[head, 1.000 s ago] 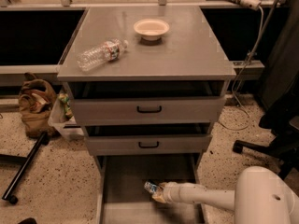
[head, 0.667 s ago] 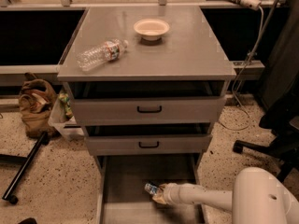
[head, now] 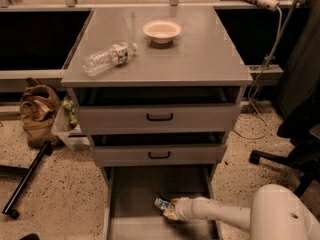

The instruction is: Place redbull can into bottom drawer

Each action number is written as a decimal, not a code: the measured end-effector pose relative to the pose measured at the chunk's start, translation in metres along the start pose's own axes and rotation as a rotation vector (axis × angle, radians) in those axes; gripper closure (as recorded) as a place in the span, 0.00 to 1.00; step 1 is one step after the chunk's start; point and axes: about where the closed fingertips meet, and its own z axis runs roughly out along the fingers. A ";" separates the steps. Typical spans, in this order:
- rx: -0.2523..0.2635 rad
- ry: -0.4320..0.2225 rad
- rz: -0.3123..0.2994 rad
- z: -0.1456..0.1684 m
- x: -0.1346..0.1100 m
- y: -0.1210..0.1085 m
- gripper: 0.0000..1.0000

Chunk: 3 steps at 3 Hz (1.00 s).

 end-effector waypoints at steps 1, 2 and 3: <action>0.000 0.000 0.000 0.000 0.000 0.000 0.57; 0.000 0.000 0.000 0.000 0.000 0.000 0.34; 0.000 0.000 0.000 0.000 0.000 0.000 0.12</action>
Offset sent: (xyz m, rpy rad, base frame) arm 0.0000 0.0000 0.0000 0.0000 0.0000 0.0000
